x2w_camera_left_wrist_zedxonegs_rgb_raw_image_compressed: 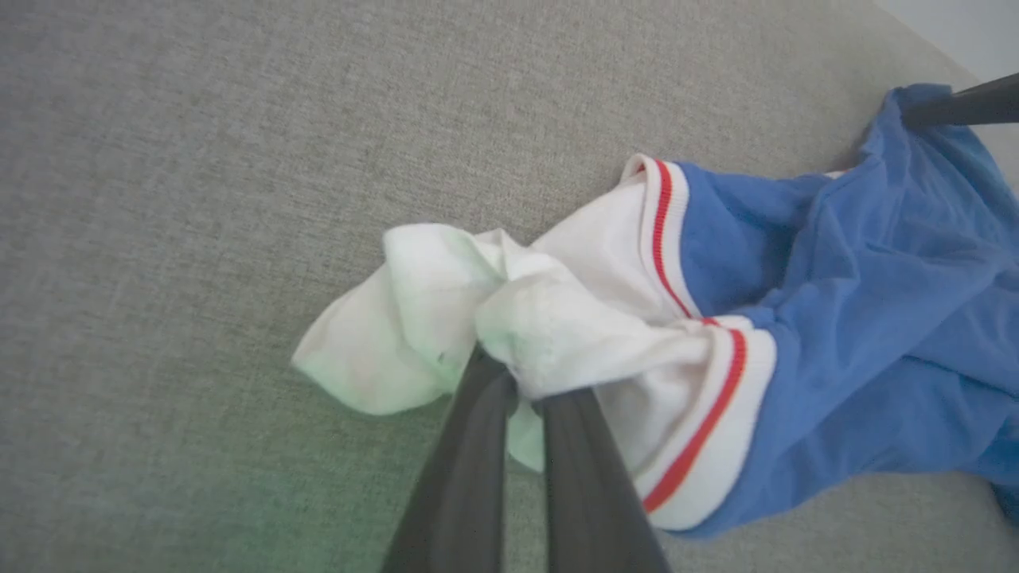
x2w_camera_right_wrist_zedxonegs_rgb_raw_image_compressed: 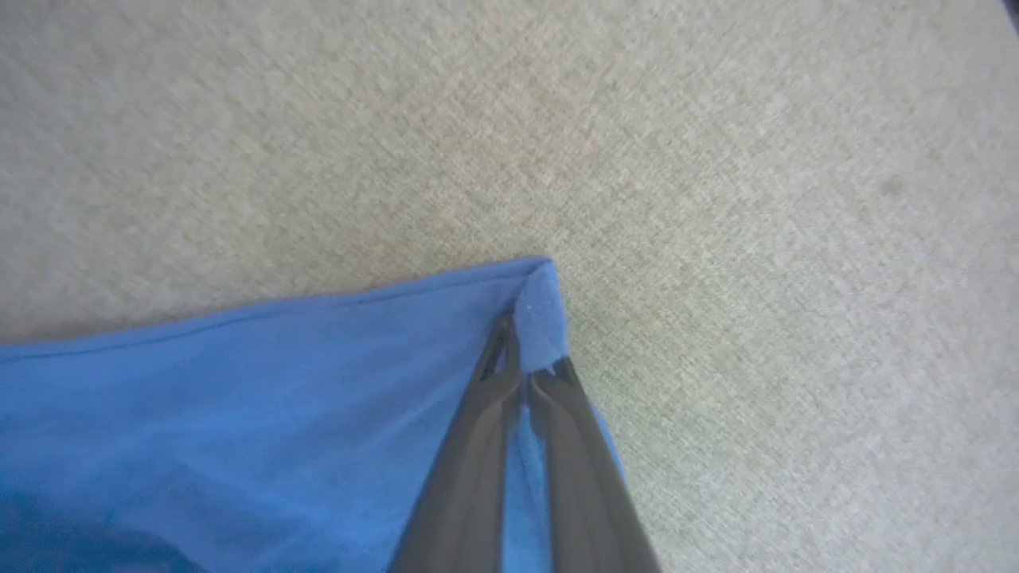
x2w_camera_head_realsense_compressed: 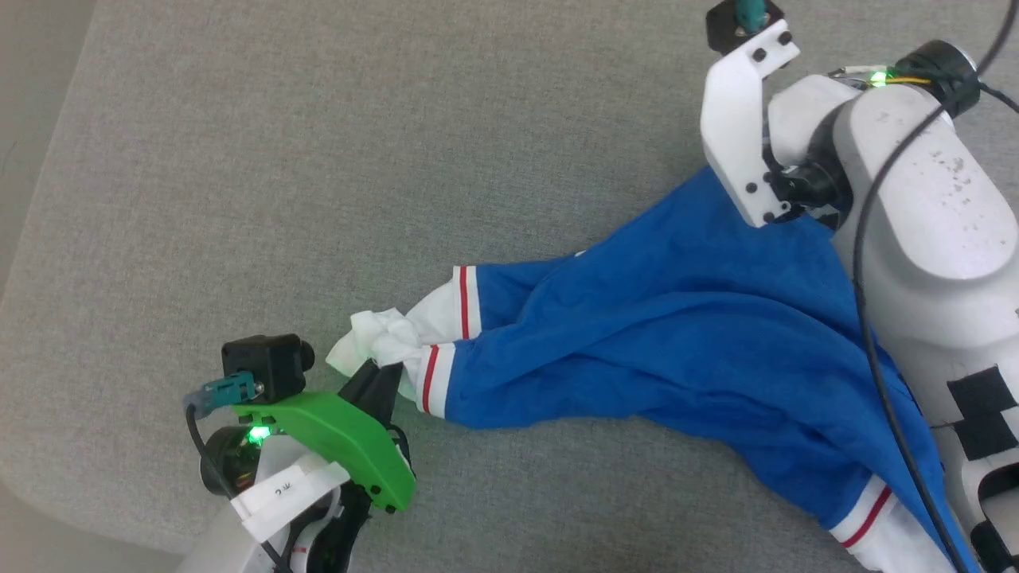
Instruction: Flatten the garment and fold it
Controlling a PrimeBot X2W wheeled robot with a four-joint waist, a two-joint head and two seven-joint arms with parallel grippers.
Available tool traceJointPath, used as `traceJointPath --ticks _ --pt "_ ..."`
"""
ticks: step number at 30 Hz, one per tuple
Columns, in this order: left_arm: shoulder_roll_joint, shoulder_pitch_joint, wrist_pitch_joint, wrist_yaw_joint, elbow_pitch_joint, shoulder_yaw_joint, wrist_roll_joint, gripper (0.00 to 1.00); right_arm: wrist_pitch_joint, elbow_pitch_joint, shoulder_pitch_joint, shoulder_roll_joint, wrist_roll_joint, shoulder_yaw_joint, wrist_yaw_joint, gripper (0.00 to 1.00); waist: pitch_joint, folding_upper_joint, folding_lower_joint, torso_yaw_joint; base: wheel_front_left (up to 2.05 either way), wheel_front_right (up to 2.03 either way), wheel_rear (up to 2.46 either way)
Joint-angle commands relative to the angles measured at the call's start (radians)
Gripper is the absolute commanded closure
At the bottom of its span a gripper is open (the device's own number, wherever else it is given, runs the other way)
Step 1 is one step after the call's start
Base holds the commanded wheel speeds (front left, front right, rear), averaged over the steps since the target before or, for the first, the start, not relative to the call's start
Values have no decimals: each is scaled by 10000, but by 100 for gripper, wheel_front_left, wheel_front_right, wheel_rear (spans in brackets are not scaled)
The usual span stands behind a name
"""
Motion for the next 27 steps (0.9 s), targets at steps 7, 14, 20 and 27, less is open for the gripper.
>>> traceJointPath --ticks 7,14,20,27 --pt "181 -37 -50 118 50 140 -156 100 -1269 -208 660 252 499 -1264 -13 100 -857 0 -1 -487 0 0 0" --pt "362 407 81 410 19 212 -179 100 -2037 -1393 1858 -46 1460 -1908 -13 100 -2094 0 -1 -1183 0 0 0" --pt "523 1014 249 755 -172 242 -221 100 -2217 -2972 3919 -461 2143 -2752 -13 100 -3091 0 -1 -1843 0 0 0" --pt "568 1689 370 1104 -367 206 -300 100 -2151 -4627 6706 -74 2771 -4108 -13 100 -4003 0 -1 -2403 0 0 0"
